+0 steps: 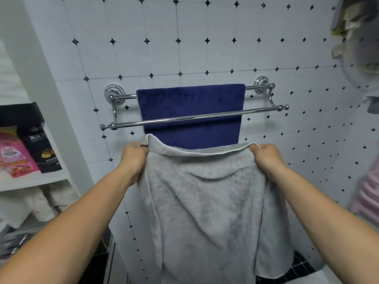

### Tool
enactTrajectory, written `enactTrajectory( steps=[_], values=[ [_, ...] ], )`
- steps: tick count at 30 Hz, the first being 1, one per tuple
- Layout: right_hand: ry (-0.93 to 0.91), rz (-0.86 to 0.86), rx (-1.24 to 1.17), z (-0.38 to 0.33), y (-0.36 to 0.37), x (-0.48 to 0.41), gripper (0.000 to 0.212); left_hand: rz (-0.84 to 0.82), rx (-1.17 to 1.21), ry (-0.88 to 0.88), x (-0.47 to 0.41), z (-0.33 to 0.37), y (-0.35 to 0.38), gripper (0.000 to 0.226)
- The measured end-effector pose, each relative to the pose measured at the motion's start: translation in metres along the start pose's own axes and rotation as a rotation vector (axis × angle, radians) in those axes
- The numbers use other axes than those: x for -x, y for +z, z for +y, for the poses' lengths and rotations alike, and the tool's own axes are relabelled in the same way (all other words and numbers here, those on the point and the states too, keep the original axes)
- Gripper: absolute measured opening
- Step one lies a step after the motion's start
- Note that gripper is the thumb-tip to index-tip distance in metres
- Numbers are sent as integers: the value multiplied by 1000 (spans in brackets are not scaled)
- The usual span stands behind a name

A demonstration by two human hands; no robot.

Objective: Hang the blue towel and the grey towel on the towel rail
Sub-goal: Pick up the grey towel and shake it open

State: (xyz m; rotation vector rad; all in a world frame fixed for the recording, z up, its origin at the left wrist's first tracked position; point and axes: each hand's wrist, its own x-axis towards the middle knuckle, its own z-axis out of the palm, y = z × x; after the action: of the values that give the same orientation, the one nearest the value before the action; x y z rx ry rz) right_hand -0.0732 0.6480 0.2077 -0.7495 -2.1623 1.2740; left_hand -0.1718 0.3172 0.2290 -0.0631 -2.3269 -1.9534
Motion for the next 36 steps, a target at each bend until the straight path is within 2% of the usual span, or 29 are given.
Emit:
enactTrajectory(
  steps=[1,3,5,7,9,11,14,15,17,18,20,23,26,28,31,34,36],
  values=[
    [-8,-2,62,-4,1,0,37,-24,12,-28,2,1,1,11],
    [-26,-57,170,-17,4,3,41,-90,37,-101,6,0,9,27],
    [-9,-179,150,-33,12,9,35,-122,44,-181,11,2,17,35],
    [49,-339,63,-46,24,18,23,-160,73,-199,19,5,27,29],
    [110,-480,-21,-58,35,30,30,-260,98,-109,33,9,40,20],
    [96,-591,-117,-72,44,43,34,-414,23,82,46,14,50,15],
    [-18,-729,-243,-87,52,56,22,-617,-190,249,56,21,58,67],
    [-58,-754,-258,-89,52,59,19,-623,-217,254,57,23,57,62],
    [-131,-774,-301,-89,52,63,10,-525,-227,233,57,25,53,22],
    [-168,-782,-313,-88,51,65,5,-453,-241,224,55,26,50,14],
    [-234,-764,-242,-81,49,67,12,-379,-203,202,50,26,45,9],
    [-283,-714,78,-53,53,69,12,-364,-120,187,44,34,34,2],
    [-202,-702,232,-12,58,67,2,-307,-97,185,34,44,23,17],
    [-136,-688,211,14,57,63,7,-251,-97,178,26,48,17,24],
    [-50,-644,107,40,50,57,13,-190,-87,159,20,48,10,21],
    [79,-580,-100,48,40,50,13,-155,-75,148,16,39,12,21],
    [144,-576,-347,41,31,46,20,-152,-110,122,13,29,17,26]
  ],
)
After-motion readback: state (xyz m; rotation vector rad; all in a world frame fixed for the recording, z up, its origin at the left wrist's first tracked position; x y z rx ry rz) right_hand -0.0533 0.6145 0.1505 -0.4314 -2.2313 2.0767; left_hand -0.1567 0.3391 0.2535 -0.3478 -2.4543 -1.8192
